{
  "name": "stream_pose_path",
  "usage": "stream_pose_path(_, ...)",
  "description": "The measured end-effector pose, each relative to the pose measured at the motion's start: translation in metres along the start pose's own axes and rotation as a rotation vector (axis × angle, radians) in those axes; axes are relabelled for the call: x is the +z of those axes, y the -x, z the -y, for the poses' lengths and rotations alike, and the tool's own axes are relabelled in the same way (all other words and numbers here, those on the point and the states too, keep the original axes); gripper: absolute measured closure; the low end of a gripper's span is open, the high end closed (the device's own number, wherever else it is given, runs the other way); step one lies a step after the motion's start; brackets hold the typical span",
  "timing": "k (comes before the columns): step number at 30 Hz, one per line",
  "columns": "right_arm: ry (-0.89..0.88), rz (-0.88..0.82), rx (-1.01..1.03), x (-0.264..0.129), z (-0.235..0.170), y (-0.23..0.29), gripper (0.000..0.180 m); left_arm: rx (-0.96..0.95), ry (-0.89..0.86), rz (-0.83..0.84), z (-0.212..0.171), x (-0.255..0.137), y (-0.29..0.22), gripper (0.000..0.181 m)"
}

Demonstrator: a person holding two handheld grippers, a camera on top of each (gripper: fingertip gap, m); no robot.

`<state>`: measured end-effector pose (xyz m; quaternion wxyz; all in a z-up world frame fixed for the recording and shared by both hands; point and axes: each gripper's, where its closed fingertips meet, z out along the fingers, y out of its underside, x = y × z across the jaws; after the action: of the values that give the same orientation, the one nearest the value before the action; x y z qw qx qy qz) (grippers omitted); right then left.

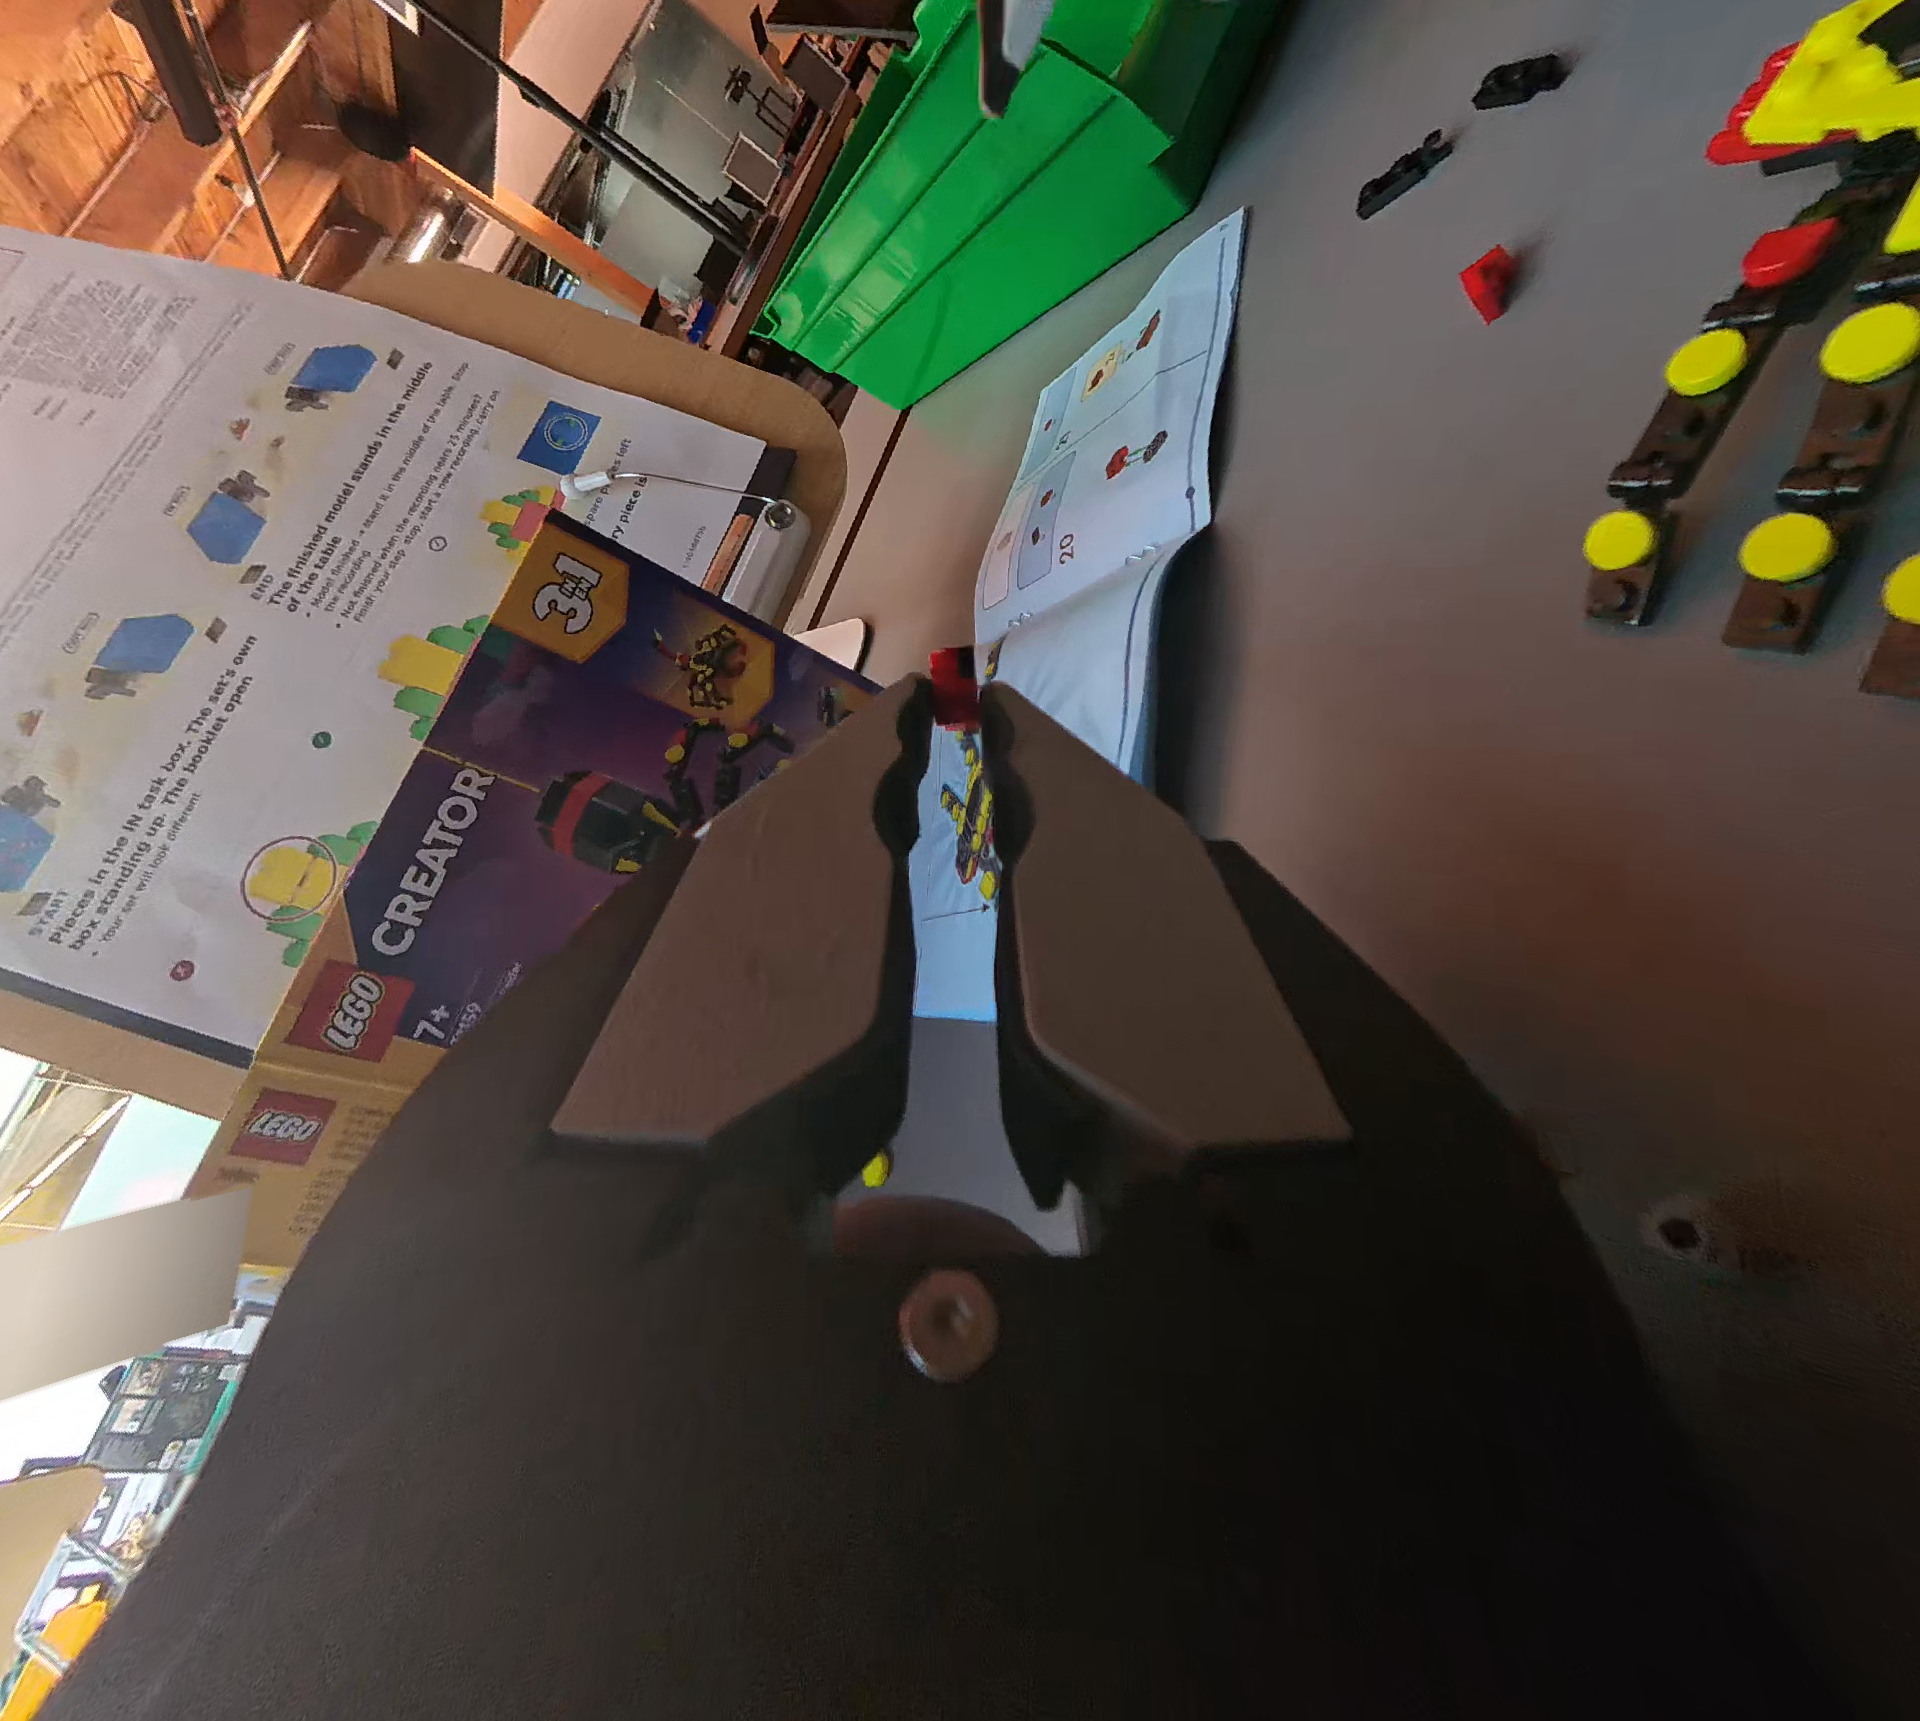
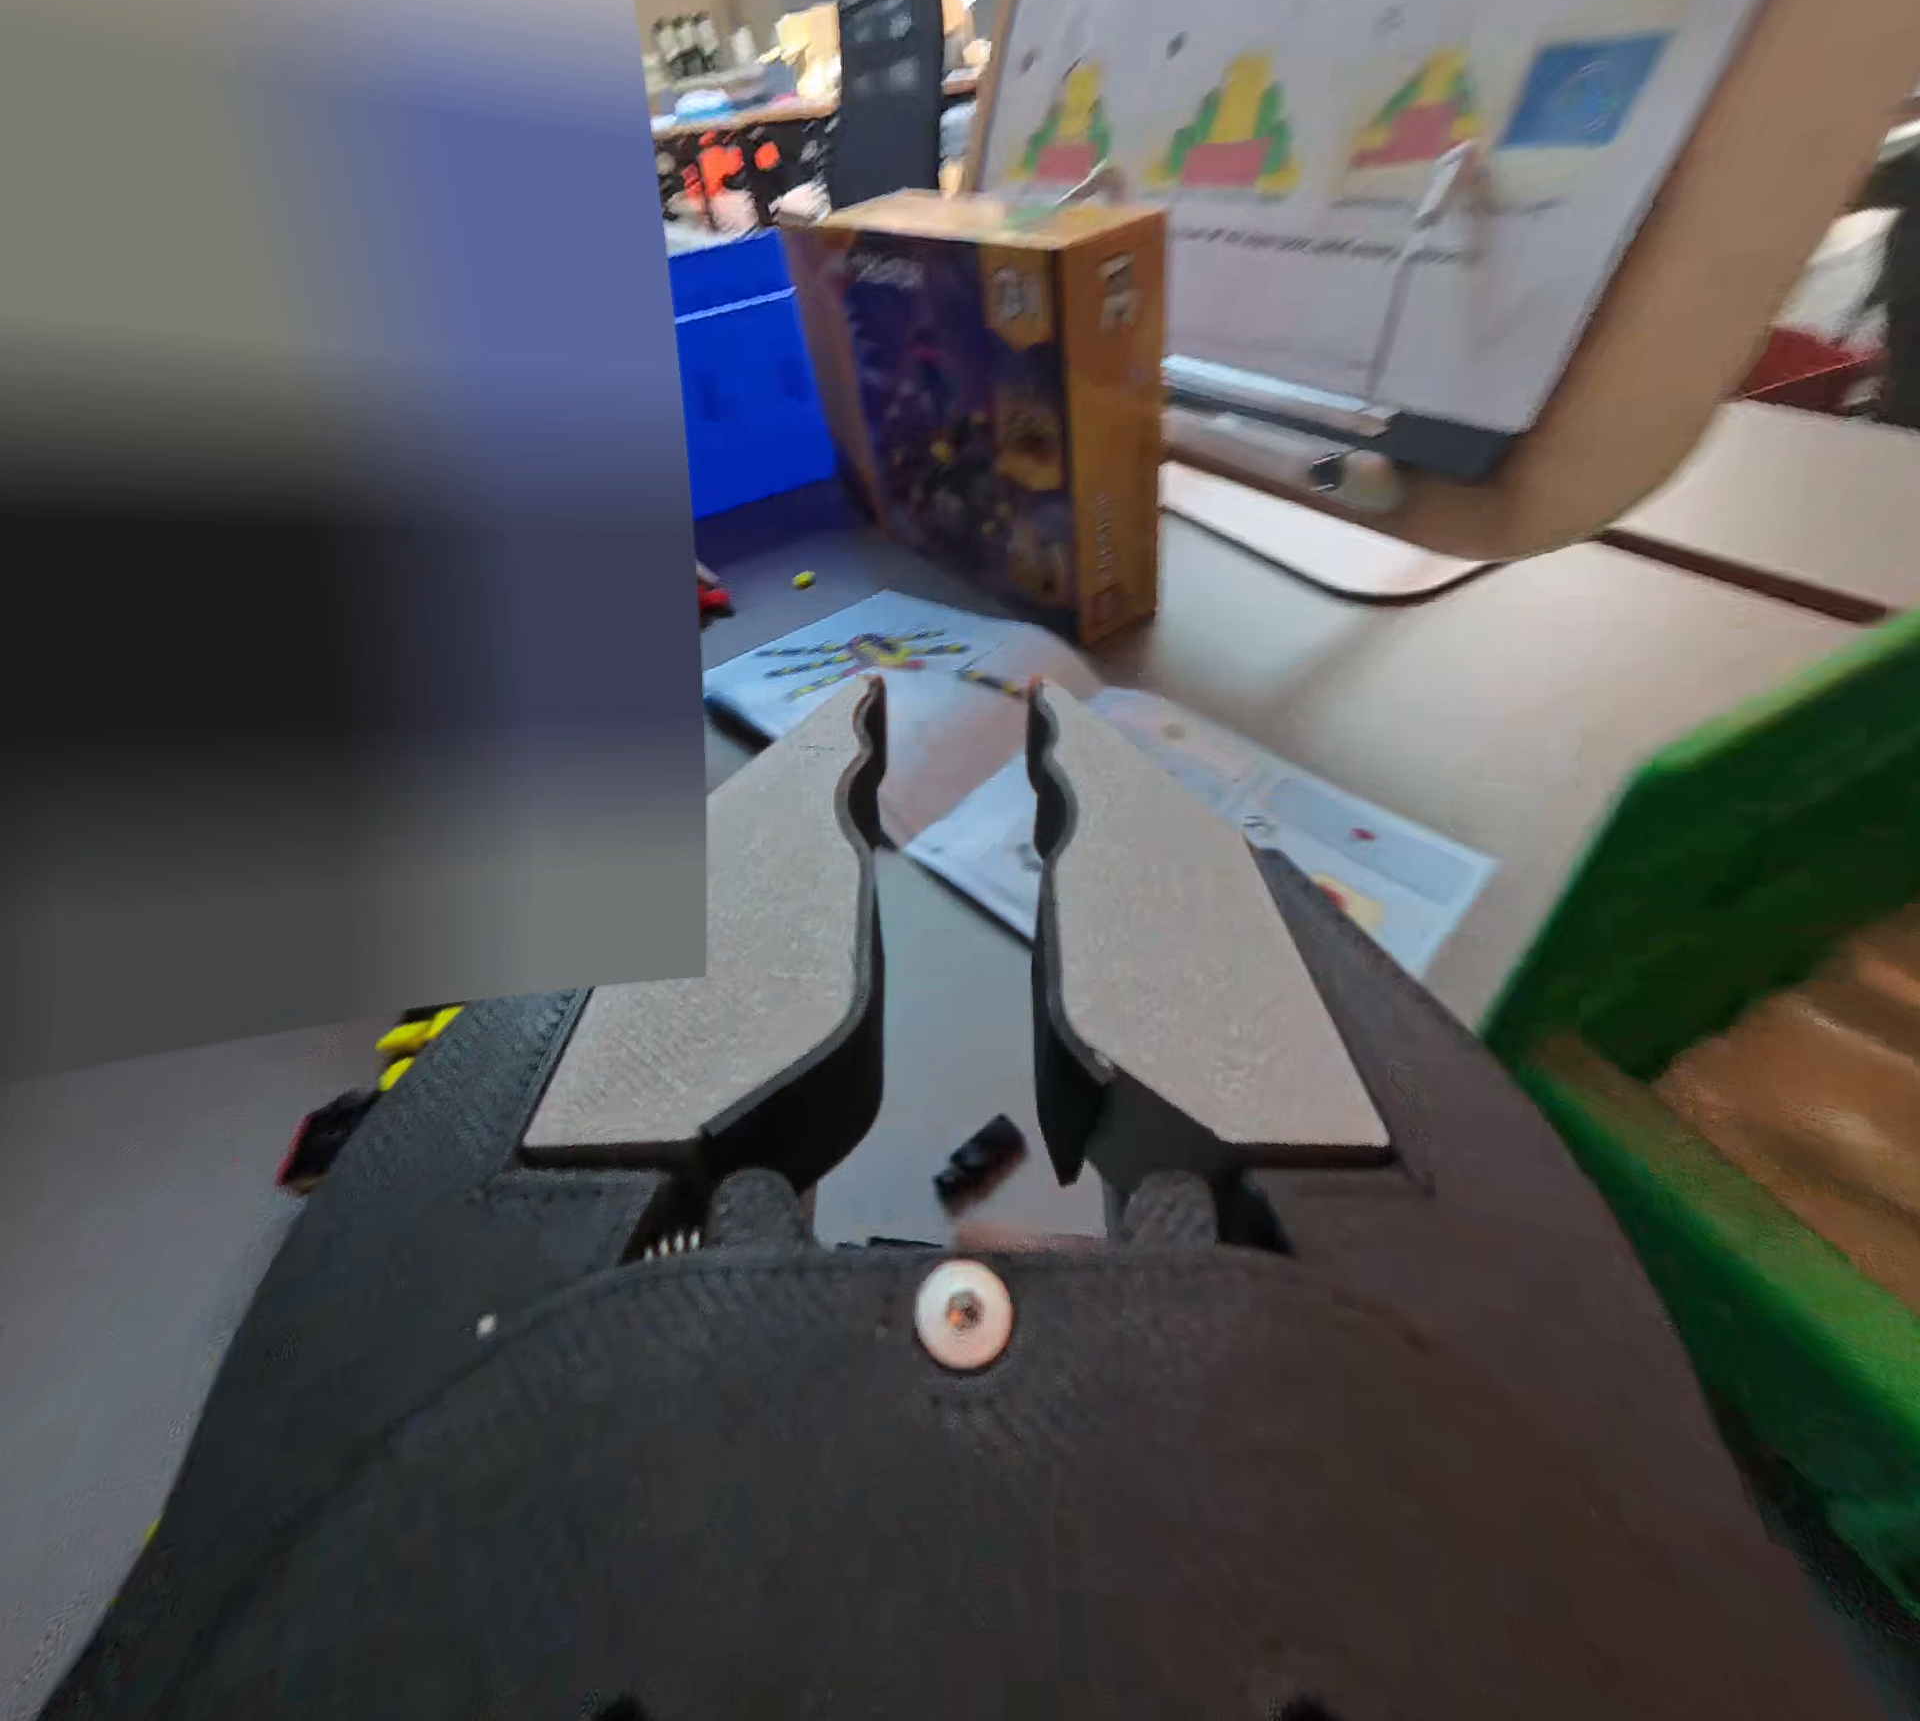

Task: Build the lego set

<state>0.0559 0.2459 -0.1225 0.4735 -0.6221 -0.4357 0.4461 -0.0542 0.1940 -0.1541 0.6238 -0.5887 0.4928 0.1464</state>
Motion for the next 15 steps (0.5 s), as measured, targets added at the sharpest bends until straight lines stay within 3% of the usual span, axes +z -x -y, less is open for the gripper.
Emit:
stream_pose_path(1, 0.043, 0.036, -0.004, 0.008, -0.007, 0.01, 0.151, -0.014, -0.011, -0.01, 0.003, 0.0, -0.002, 0.175)
stream_pose_path(7, 0.159, 0.168, -0.108, 0.043, -0.014, 0.077, 0.155, -0.115, -0.121, -0.039, 0.025, -0.006, -0.003, 0.175)
stream_pose_path(15, 0.098, 0.162, -0.207, 0.058, 0.006, 0.106, 0.162, -0.088, -0.296, -0.018, 0.064, -0.027, 0.0, 0.176)
